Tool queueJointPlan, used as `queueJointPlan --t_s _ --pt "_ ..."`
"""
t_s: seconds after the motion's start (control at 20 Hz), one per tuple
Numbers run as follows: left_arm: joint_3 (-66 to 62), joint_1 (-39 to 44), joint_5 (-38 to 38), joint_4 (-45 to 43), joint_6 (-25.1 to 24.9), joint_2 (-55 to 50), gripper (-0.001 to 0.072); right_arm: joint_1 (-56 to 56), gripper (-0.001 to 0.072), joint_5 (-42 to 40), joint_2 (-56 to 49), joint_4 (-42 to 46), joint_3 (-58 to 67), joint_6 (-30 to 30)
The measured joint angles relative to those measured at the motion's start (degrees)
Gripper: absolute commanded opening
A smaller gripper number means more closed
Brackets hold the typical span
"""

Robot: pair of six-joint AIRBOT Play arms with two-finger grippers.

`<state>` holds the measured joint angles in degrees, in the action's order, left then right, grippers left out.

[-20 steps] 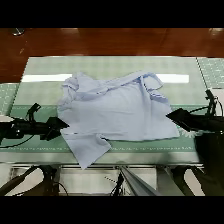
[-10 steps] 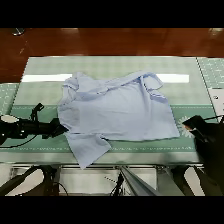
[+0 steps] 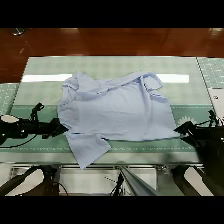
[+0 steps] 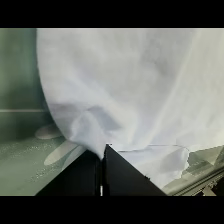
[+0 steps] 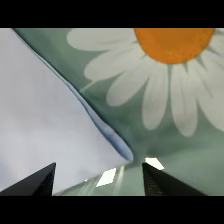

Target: Fold the shirts.

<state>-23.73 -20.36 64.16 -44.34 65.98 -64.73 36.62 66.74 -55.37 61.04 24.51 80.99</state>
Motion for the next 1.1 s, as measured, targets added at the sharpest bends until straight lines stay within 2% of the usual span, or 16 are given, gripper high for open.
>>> queueJointPlan --t_s 0.2,0.25,0.3,0.35,0.55,0.7,0.85,0.95,1.1 --pt "0.0 0.0 -0.22 0.0 0.0 0.0 0.0017 -1.4 0.0614 -0.09 -5.38 -4.96 1.11 -2.64" --pt "0.0 0.0 -0.22 0.02 0.0 0.02 0.0017 -2.62 0.0526 -0.55 -6.6 -6.21 1.33 -3.23" --pt "0.0 0.0 -0.24 0.02 0.02 0.0 0.0017 -4.02 0.0299 -1.44 -7.58 -6.93 1.53 -3.72" --pt "0.0 0.0 -0.24 0.0 0.02 0.0 0.0017 -5.66 0.0032 -2.69 -8.46 -7.15 1.95 -4.2" --pt "-2.69 0.0 0.66 0.9 0.11 0.17 0.0017 -11.78 0.0029 -0.92 -9.77 -8.61 8.81 -5.92" --pt "-11.37 0.09 3.45 8.61 -0.11 1.49 0.0016 -15.65 0.0029 1.57 -10.1 -9.31 21.68 -5.42" --pt "-26.97 0.85 3.08 18.69 -0.52 4.28 0.0016 -18.91 0.0029 2.97 -10.19 -9.16 41.53 -3.1" --pt "-40.0 1.14 1.25 22.01 -0.68 6.16 0.0015 -19.96 0.0029 3.15 -10.21 -8.07 56.0 -1.25" --pt "-59.54 1.27 -0.57 18.88 1.36 9.27 0.0015 -20.65 0.0029 5.57 -9.27 -6.25 75.95 1.09"
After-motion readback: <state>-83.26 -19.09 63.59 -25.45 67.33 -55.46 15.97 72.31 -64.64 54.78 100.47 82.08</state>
